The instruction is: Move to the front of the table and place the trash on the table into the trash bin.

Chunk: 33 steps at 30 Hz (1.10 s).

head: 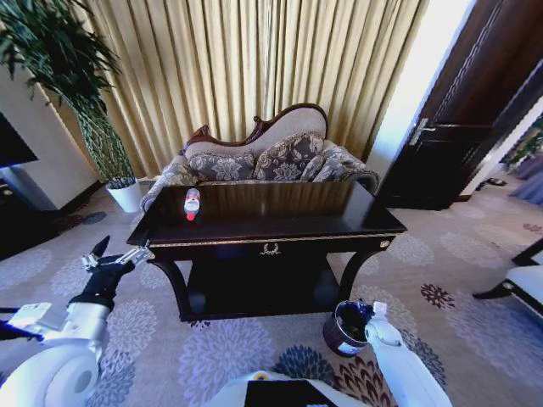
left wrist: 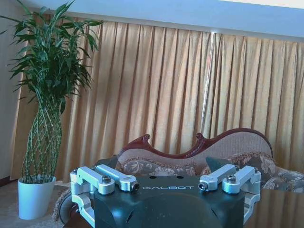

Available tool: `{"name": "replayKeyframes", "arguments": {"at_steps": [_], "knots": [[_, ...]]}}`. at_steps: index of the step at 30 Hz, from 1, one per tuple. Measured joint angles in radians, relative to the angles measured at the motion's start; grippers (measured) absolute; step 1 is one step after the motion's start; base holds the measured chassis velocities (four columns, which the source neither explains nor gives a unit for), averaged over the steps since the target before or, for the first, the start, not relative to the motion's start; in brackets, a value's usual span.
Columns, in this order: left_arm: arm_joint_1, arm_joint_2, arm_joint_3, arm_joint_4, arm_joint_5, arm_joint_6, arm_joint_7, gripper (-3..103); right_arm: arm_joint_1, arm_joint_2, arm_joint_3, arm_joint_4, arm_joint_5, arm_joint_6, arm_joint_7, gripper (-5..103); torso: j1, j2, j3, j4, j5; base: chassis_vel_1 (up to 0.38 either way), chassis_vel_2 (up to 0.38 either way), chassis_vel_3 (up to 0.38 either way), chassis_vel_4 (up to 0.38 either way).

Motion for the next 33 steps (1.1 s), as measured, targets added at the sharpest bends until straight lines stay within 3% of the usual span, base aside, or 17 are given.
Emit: {"name": "replayKeyframes", "arguments": {"at_steps": [1, 4, 5, 6, 7, 25, 33], "knots": [[0.000, 0.000, 0.000, 0.000, 0.000, 0.000, 0.000, 100, -0.003, 0.001, 0.000, 0.004, 0.000, 0.000, -0.001, 77, 0.000, 0.000, 0.000, 0.0000, 0.0000, 0.000, 0.000, 0.000, 0.000], [0.000, 0.000, 0.000, 0.000, 0.000, -0.001, 0.000, 100, -0.009, 0.004, 0.000, 0.009, 0.001, -0.001, -0.001, 77, 0.000, 0.000, 0.000, 0.0000, 0.0000, 0.000, 0.000, 0.000, 0.000], [0.000, 0.000, 0.000, 0.000, 0.000, -0.001, 0.001, 100, -0.010, 0.005, 0.000, 0.010, 0.001, -0.001, -0.001, 87, 0.000, 0.000, 0.000, -0.0001, 0.0000, 0.000, 0.000, 0.000, 0.000], [0.000, 0.000, 0.000, 0.000, 0.000, -0.001, 0.001, 100, -0.010, 0.006, 0.000, 0.010, 0.001, -0.002, -0.001, 87, 0.000, 0.000, 0.000, -0.0001, 0.0000, 0.000, 0.000, 0.000, 0.000], [0.001, 0.000, 0.000, 0.000, 0.000, -0.001, 0.001, 100, -0.011, 0.007, 0.002, 0.011, 0.001, -0.002, -0.002, 96, 0.000, 0.000, 0.000, 0.0000, 0.0000, 0.000, 0.000, 0.000, 0.000], [-0.004, -0.001, -0.001, 0.000, -0.001, -0.001, 0.001, 100, -0.032, 0.008, 0.016, 0.072, 0.026, -0.029, -0.002, 100, 0.000, 0.000, 0.000, -0.0002, 0.0001, 0.000, 0.000, 0.000, 0.000], [-0.002, -0.001, -0.005, 0.000, -0.001, -0.001, 0.001, 100, -0.098, -0.004, 0.056, 0.370, 0.098, -0.018, 0.014, 100, 0.000, 0.000, 0.000, 0.0001, 0.0000, 0.000, 0.000, 0.000, 0.000]]}}
